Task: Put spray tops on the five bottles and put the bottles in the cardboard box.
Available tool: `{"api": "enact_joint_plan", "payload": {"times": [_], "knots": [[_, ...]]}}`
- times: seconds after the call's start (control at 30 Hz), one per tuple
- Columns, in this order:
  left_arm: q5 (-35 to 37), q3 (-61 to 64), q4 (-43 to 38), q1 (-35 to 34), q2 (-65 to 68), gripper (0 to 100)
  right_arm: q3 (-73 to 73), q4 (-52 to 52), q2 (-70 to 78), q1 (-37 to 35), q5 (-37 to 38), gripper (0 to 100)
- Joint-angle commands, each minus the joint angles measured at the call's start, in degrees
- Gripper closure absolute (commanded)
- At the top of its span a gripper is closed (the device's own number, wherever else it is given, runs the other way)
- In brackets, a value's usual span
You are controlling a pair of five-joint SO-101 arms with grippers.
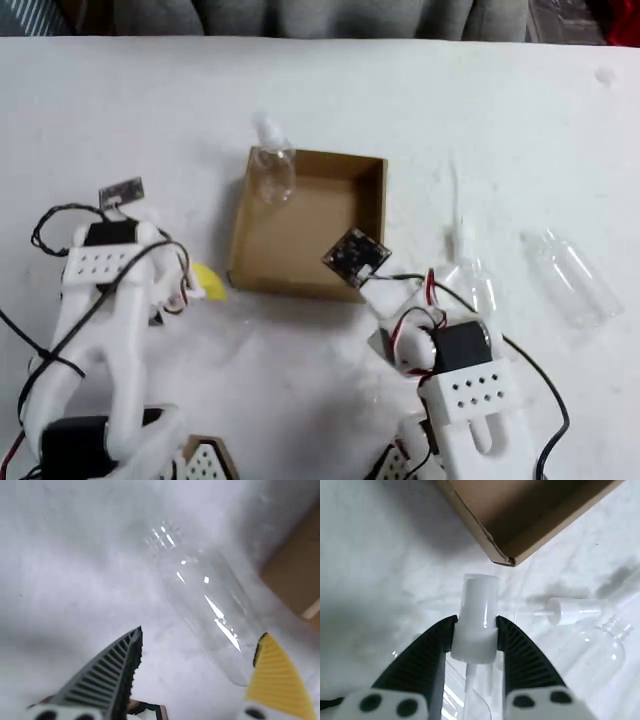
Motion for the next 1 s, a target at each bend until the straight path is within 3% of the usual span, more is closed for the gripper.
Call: {"api": "enact_joint_plan", "payload": {"times": [0.0,0.6,0.7,0.83,0.97], "knots": [[0.44,-0.35,-1.05,-0.57,1.01,67,-0.26,-0.92,-0.84,0.40,0.35,98.3],[0.44,1.05,-9.67,-0.84,14.73,67,-0.26,-0.92,-0.84,0.40,0.35,98.3],[0.26,2.20,-12.04,-0.84,13.85,74,-0.26,-0.92,-0.84,0.40,0.35,98.3],[0.00,1.76,-12.22,-0.84,11.30,97,-0.26,-0.92,-0.84,0.48,0.35,98.3],[-5.19,1.67,-11.87,-0.92,7.60,93,-0.26,-1.01,-0.84,1.27,0.35,98.2]]}}
